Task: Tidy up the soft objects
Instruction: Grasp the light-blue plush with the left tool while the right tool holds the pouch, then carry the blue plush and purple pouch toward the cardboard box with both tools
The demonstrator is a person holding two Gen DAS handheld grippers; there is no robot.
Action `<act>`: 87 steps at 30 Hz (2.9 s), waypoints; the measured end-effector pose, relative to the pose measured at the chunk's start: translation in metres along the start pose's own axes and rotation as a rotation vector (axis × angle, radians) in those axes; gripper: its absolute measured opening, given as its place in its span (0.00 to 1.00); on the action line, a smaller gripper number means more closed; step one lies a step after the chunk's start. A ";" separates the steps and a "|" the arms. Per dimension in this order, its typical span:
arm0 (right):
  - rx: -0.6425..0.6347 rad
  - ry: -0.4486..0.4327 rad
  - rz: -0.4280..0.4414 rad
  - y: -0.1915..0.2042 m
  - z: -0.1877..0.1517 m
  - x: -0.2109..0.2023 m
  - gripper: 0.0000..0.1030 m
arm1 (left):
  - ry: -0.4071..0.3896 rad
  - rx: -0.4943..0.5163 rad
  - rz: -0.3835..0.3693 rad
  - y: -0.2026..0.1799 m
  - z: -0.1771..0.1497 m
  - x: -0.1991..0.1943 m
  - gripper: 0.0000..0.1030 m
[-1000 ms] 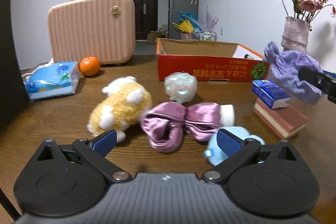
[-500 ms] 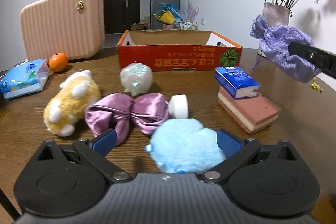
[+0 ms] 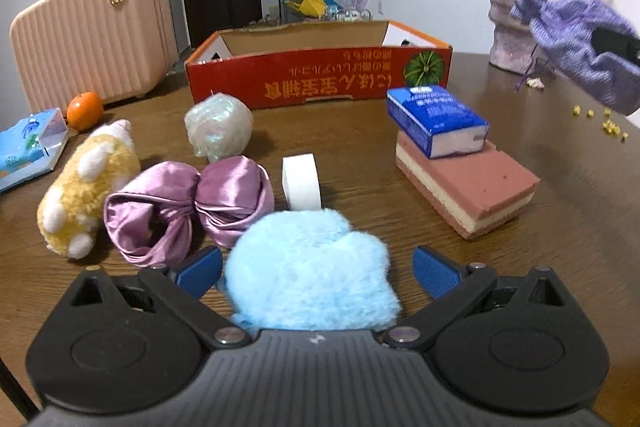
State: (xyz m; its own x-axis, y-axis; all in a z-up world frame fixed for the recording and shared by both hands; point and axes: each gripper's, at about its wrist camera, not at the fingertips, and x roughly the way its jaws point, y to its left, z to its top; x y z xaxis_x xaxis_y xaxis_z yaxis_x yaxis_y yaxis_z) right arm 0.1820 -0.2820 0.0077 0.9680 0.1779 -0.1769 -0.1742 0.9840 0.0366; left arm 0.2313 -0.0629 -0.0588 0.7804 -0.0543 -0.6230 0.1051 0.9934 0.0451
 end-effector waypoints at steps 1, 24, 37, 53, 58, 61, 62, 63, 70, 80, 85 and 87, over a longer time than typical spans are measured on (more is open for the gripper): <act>0.000 0.001 0.002 0.000 0.000 0.000 0.22 | 0.009 0.002 0.002 -0.001 0.000 0.003 1.00; -0.029 0.059 0.010 0.011 -0.011 0.011 0.23 | 0.043 -0.022 -0.012 0.003 0.003 0.018 0.77; -0.033 0.061 0.007 0.011 -0.011 0.013 0.23 | -0.021 -0.028 -0.018 0.004 0.005 0.001 0.75; -0.041 0.047 0.017 0.014 -0.014 0.013 0.23 | -0.173 -0.057 -0.028 0.014 0.014 -0.037 0.75; -0.048 0.046 0.023 0.018 -0.015 0.012 0.23 | -0.200 -0.072 -0.024 0.018 0.017 -0.043 0.75; -0.048 0.048 0.025 0.019 -0.016 0.013 0.23 | -0.212 -0.071 -0.024 0.019 0.018 -0.046 0.75; -0.046 0.047 0.024 0.020 -0.016 0.013 0.23 | -0.215 -0.070 -0.023 0.019 0.018 -0.046 0.75; -0.045 0.045 0.024 0.021 -0.016 0.014 0.23 | -0.219 -0.068 -0.022 0.019 0.019 -0.047 0.75; -0.034 0.022 0.018 0.024 -0.015 0.019 0.23 | -0.253 -0.077 -0.017 0.022 0.026 -0.051 0.75; -0.047 -0.021 0.023 0.033 -0.006 0.034 0.23 | -0.276 -0.109 0.000 0.028 0.046 -0.041 0.75; -0.058 -0.031 0.019 0.035 -0.003 0.041 0.23 | -0.297 -0.132 0.008 0.033 0.058 -0.038 0.75; -0.062 -0.034 0.017 0.036 -0.002 0.045 0.23 | -0.304 -0.136 0.012 0.034 0.061 -0.036 0.75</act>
State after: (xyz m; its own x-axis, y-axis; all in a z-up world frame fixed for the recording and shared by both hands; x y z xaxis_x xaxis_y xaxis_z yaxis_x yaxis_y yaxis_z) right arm 0.2192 -0.2388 -0.0010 0.9702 0.1950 -0.1437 -0.2001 0.9795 -0.0221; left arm 0.2445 -0.0333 0.0127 0.9312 -0.0501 -0.3610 0.0279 0.9974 -0.0664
